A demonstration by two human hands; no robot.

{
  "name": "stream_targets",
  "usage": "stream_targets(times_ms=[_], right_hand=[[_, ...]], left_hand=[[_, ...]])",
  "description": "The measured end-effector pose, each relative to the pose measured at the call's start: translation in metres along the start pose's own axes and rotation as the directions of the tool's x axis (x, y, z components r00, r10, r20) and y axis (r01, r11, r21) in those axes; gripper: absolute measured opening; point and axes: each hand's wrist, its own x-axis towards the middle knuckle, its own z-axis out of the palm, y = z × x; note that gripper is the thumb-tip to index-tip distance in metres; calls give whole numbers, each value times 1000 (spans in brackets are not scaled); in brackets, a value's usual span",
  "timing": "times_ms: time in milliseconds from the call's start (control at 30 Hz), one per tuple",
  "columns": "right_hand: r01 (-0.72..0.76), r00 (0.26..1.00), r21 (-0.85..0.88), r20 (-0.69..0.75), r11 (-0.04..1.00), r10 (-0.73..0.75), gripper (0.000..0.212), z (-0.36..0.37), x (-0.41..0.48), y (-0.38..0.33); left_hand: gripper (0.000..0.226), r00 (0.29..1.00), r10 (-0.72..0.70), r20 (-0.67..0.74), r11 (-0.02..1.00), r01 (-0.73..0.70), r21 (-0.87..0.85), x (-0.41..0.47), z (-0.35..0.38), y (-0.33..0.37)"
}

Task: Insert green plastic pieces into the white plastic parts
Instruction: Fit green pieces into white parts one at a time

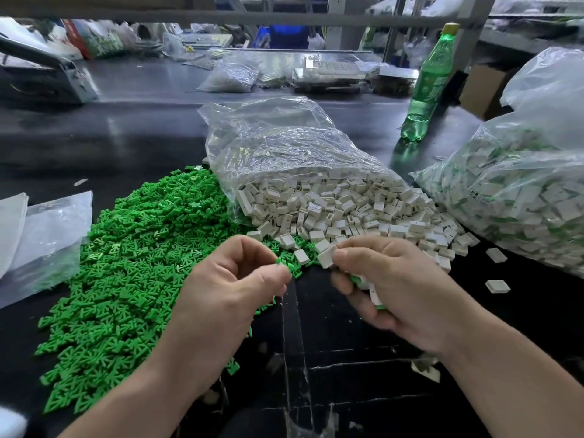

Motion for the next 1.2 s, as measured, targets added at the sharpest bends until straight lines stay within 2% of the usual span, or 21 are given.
stream_targets(times_ms=[100, 167, 233, 333, 433, 567, 667, 733, 833, 933, 1000, 1133, 1200], right_hand=[[-114, 980, 380, 193, 918, 42, 12, 14, 1, 3], [-170, 965, 497, 258, 851, 42, 10, 19, 1, 6], [-196, 962, 526, 269, 827, 58, 11, 22, 1, 8], [-156, 975, 456, 212, 876, 64, 20, 25, 1, 9], [-71, 990, 329, 142, 942, 25, 15, 28, 0, 9], [35, 998, 231, 50, 972, -48, 16, 30, -3, 10], [125, 991, 150, 28, 981, -130, 16, 33, -5, 10], [178, 984, 30, 26, 984, -178, 18, 34, -6, 11], [197, 980, -59, 43, 979, -195, 24, 33, -7, 12], [148, 986, 9, 81, 989, -148, 28, 33, -7, 11], [124, 984, 54, 120, 991, -130, 28, 33, -7, 9], [125, 979, 85, 153, 988, -137, 31, 33, -8, 8], [122, 980, 107, 142, 987, -137, 37, 33, -9, 7]], left_hand=[[29, 997, -58, 41, 956, 67, -286, 1, 3, 0], [28, 998, -54, 44, 940, 66, -335, 1, 6, -2], [24, 998, -45, 42, 935, 57, -350, 1, 8, -3], [18, 998, -54, 43, 937, 66, -343, 0, 11, -4], [20, 996, -76, 36, 938, 84, -337, -1, 12, -3], [19, 997, -75, 37, 941, 83, -329, -2, 12, -3], [18, 997, -66, 33, 941, 73, -330, -3, 12, -3], [20, 999, -50, 19, 950, 53, -308, -4, 11, -3], [17, 999, -34, 25, 955, 40, -293, -5, 9, -1], [24, 992, -75, 100, 896, 111, -429, -3, 9, 2], [30, 974, -107, 199, 843, 194, -501, -2, 8, 4], [42, 887, -81, 454, 703, 374, -605, -1, 7, 6], [43, 852, -57, 521, 633, 434, -641, -1, 7, 6]])
